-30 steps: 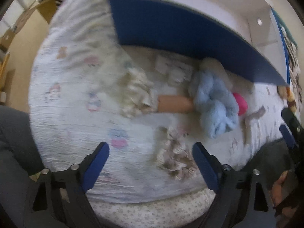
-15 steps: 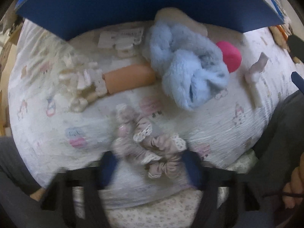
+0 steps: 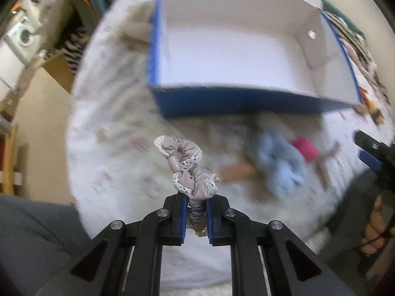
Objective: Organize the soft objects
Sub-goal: 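Lift the scrunchie with the left tool while the right tool grasps the white tissue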
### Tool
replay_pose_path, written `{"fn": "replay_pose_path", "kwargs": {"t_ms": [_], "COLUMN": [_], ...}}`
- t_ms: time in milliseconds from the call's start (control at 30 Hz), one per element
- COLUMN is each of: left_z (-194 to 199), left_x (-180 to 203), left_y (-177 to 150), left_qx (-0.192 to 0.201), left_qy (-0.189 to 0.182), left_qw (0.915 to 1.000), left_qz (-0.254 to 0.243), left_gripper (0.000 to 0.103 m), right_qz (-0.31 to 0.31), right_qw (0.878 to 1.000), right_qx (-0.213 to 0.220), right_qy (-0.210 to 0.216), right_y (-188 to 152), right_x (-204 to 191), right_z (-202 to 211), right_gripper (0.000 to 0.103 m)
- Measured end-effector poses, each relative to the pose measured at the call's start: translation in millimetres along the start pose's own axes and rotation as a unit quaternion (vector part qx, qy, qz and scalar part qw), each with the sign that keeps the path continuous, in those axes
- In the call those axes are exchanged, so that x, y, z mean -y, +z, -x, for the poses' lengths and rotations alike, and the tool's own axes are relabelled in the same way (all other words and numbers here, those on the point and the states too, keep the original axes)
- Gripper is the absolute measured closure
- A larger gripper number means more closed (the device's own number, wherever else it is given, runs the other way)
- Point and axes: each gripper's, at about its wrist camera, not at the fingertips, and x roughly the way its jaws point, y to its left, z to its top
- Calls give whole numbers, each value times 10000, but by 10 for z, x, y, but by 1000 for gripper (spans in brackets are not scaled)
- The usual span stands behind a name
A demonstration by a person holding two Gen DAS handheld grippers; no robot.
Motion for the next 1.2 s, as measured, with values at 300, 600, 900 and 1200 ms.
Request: {"fn": "replay_pose_path", "kwargs": {"t_ms": [300, 600, 900, 1200], "left_z": [-187, -149, -110, -106], "left_x": [-636, -543, -503, -474], "left_y": [30, -24, -76, -83], "left_qx": [-46, 15, 53, 172], "left_qy": [-38, -231, -179, 18], "left_qw": [9965, 9970, 9977, 9980], "left_qz": [839, 734, 656, 606], "left_gripper": [91, 91, 91, 91], "right_qz": [-497, -546, 84, 188], "right_qw": [9911, 9865, 9944, 9970], "right_qx": [-1231, -1546, -1042, -746], "right_qy": [69, -71, -172, 81], "right_y": [124, -76, -17, 51], "right_x": [208, 115, -103, -31], "right_z": [-398, -619, -556, -378], "right_gripper": [18, 42, 78, 78]}}
